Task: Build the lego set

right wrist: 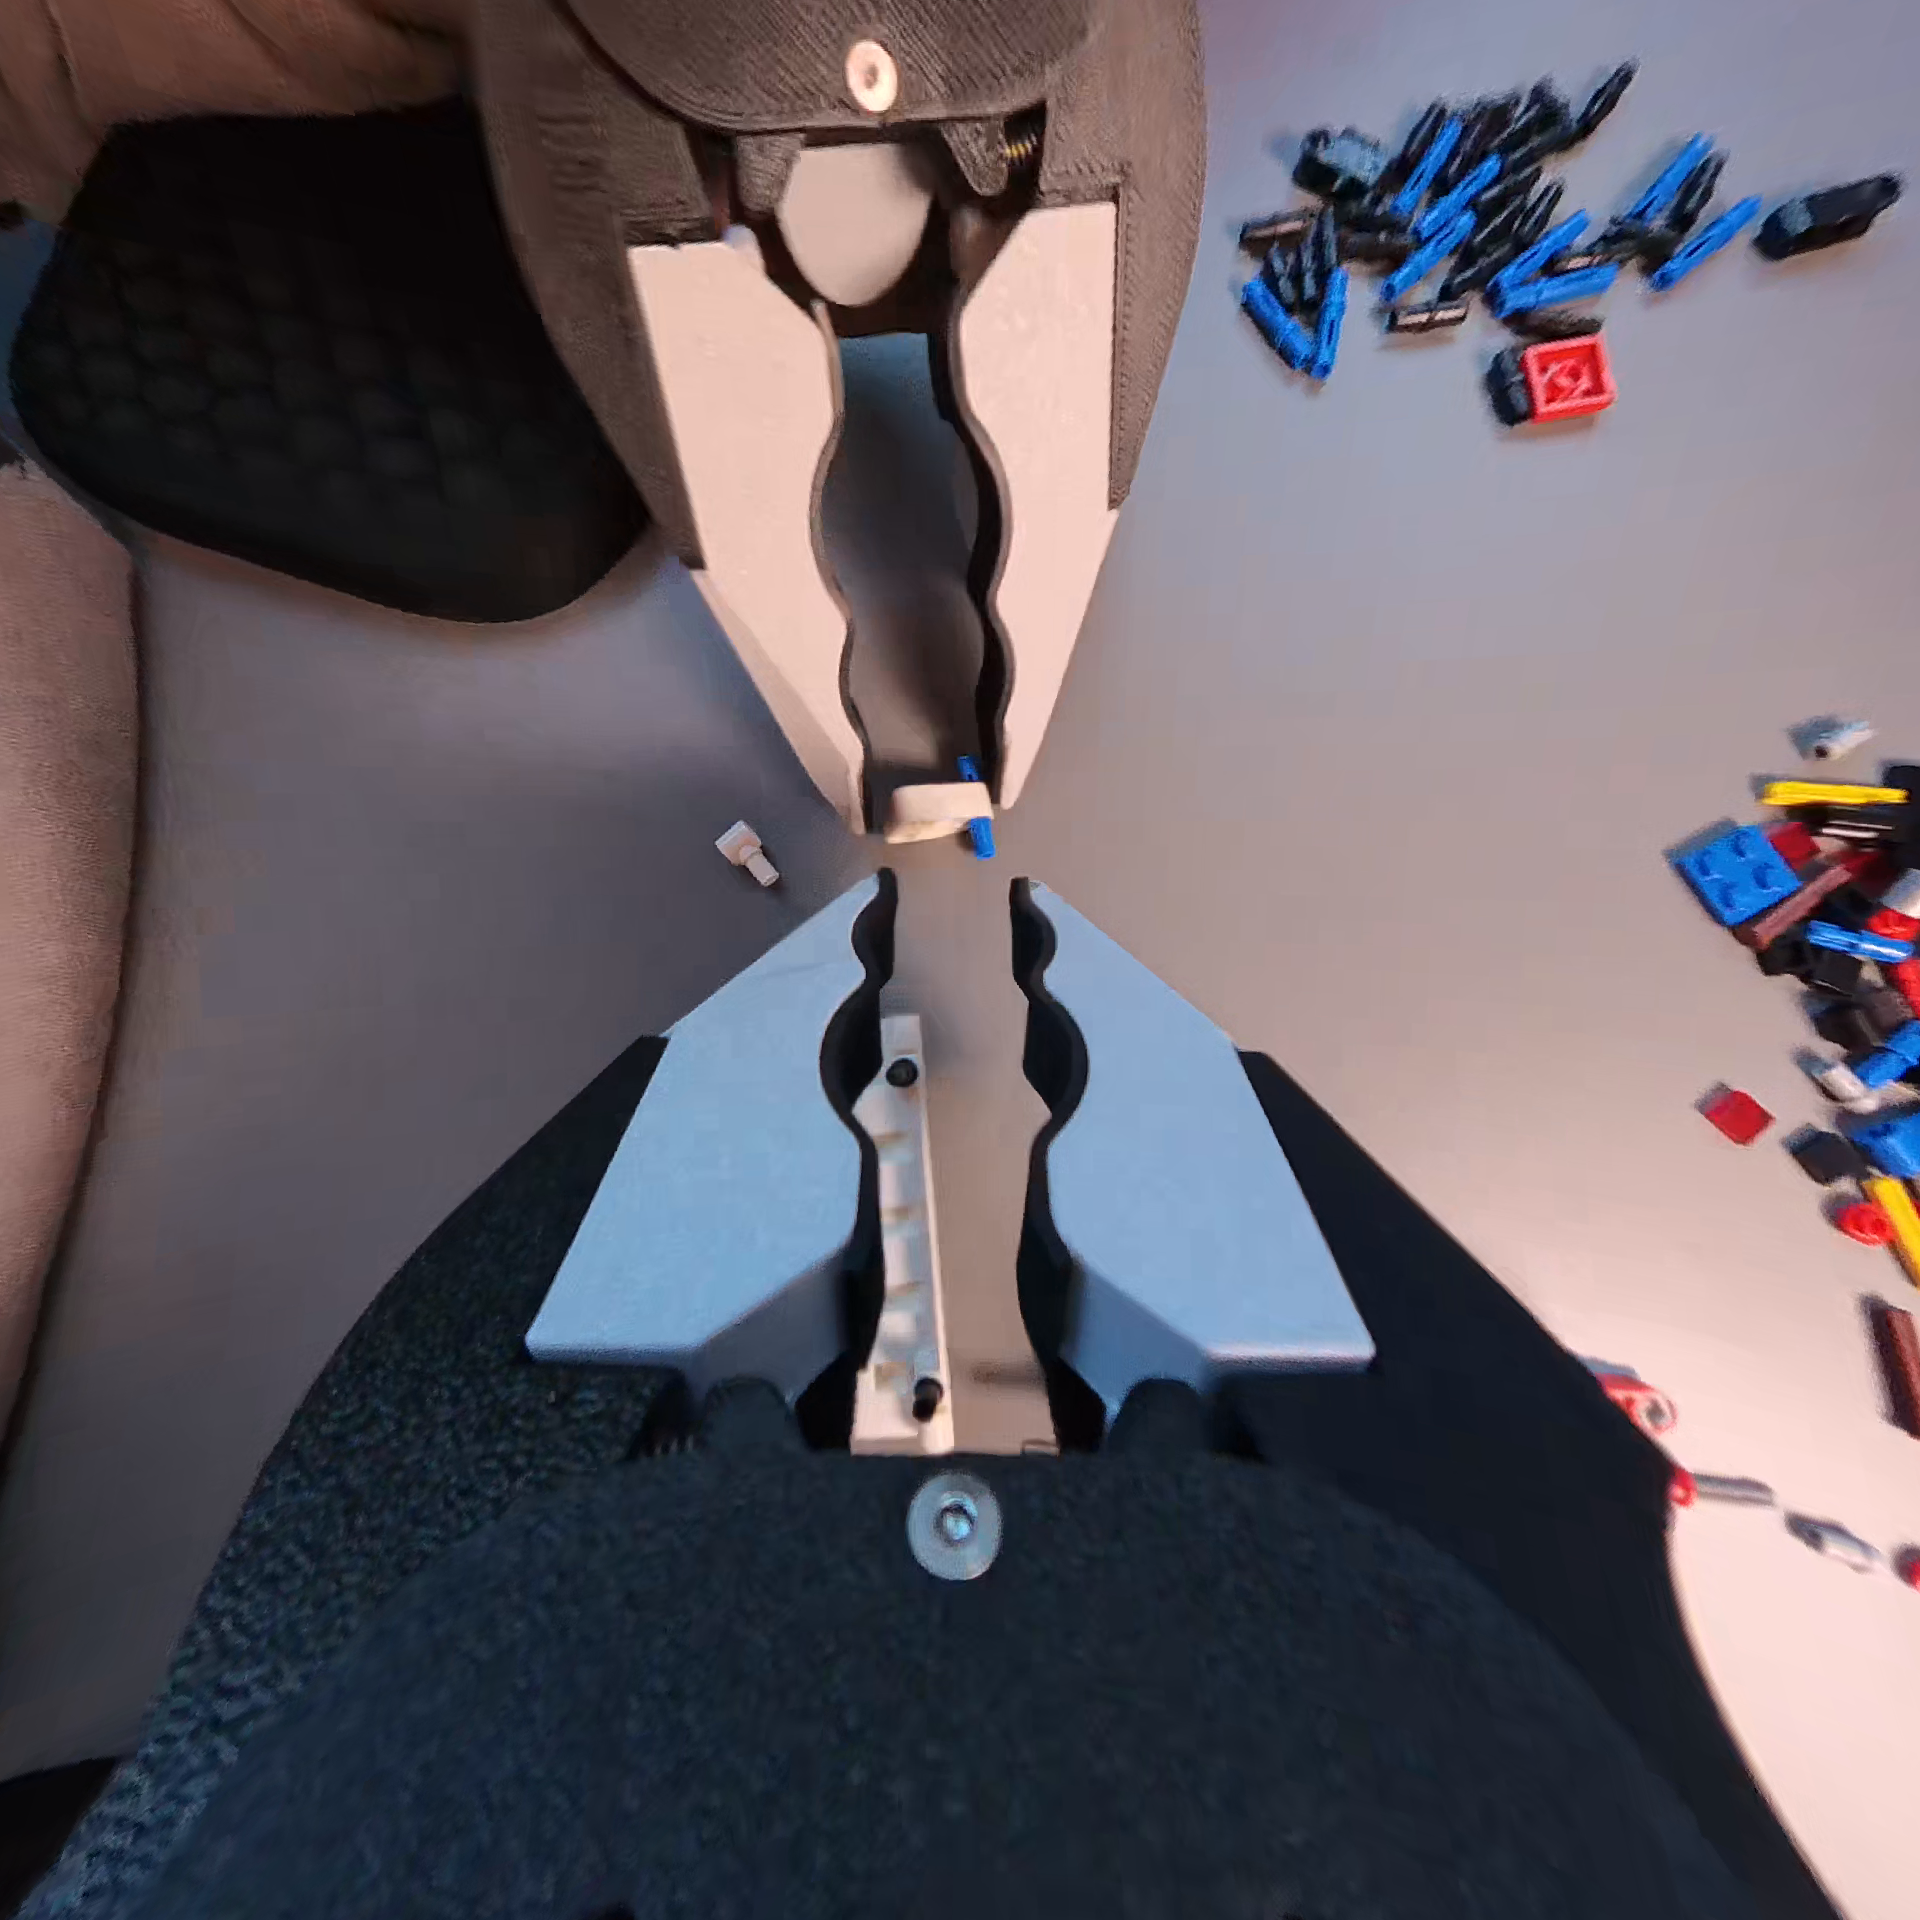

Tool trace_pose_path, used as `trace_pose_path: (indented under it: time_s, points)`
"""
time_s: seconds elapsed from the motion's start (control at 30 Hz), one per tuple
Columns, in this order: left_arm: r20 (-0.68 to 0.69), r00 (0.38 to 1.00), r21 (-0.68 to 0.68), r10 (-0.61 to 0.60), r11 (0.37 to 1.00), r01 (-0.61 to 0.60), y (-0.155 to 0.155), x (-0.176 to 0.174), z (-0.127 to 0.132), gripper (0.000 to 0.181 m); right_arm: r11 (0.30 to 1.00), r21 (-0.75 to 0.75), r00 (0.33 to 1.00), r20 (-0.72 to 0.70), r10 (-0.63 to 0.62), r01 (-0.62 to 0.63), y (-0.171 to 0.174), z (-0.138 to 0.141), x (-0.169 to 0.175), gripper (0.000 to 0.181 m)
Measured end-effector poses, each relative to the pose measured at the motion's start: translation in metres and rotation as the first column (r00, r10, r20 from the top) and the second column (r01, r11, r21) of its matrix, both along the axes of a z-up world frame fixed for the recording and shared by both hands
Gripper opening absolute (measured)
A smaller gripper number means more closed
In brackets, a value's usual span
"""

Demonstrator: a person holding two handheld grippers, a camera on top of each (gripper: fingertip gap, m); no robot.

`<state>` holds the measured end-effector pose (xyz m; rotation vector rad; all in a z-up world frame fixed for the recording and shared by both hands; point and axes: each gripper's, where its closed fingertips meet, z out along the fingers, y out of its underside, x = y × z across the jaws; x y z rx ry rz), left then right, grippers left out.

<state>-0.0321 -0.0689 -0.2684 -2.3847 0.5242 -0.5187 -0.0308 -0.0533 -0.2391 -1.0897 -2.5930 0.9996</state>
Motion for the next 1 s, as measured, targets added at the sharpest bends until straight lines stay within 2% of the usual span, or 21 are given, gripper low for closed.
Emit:
trace_pose_path:
  time_s: [0.1, 0.2, 0.3, 0.4, 0.5, 0.6, 0.7, 0.8, 0.9, 1.0]
  points:
    - [0.032, 0.999, -0.004, 0.035, 0.999, -0.035, -0.003, -0.007, 0.004, 0.042, 1.000, 0.021, 0.997, -0.077, 0.018, -0.016, 0.005, 0.014, 0.019, 0.027]
    - [0.037, 0.998, 0.038, 0.055, 0.998, -0.057, -0.013, -0.012, 0.014, 0.044, 0.997, 0.072, 0.994, -0.112, 0.018, -0.010, 0.011, 0.011, 0.043, 0.037]
    - [0.044, 0.999, 0.055, 0.012, 0.998, -0.015, -0.032, 0.008, 0.020, 0.037, 0.988, 0.148, 0.992, -0.127, -0.017, 0.036, 0.023, 0.001, 0.061, 0.047]
    - [0.019, 1.000, 0.034, -0.014, 0.999, 0.014, -0.039, 0.029, 0.012, 0.032, 0.983, 0.180, 0.993, -0.112, -0.026, 0.046, 0.028, -0.010, 0.067, 0.059]
    - [-0.021, 1.000, 0.015, -0.021, 1.000, 0.021, -0.033, 0.037, 0.003, 0.026, 0.977, 0.211, 0.998, -0.065, 0.006, 0.008, 0.027, -0.023, 0.066, 0.056]
    - [-0.100, 0.994, 0.010, -0.041, 0.999, 0.042, -0.027, 0.037, -0.004, 0.006, 0.969, 0.244, 0.998, -0.047, 0.048, -0.035, 0.027, -0.025, 0.060, 0.050]
    - [-0.150, 0.987, 0.011, -0.053, 0.998, 0.055, -0.028, 0.031, -0.003, 0.006, 0.957, 0.280, 0.995, -0.036, 0.089, -0.076, 0.027, -0.028, 0.062, 0.048]
    - [-0.089, 0.995, 0.059, -0.039, 0.997, 0.044, -0.029, 0.032, 0.009, 0.013, 0.948, 0.303, 0.993, -0.033, 0.109, -0.094, 0.026, -0.030, 0.063, 0.049]
    - [0.029, 0.999, 0.079, -0.021, 0.997, 0.018, -0.026, 0.043, 0.020, 0.018, 0.940, 0.317, 0.989, -0.033, 0.145, -0.127, 0.022, -0.031, 0.064, 0.049]
    - [0.089, 0.996, 0.039, 0.007, 0.999, -0.010, -0.021, 0.052, 0.015, 0.025, 0.939, 0.304, 0.983, -0.044, 0.180, -0.159, 0.013, -0.031, 0.061, 0.049]
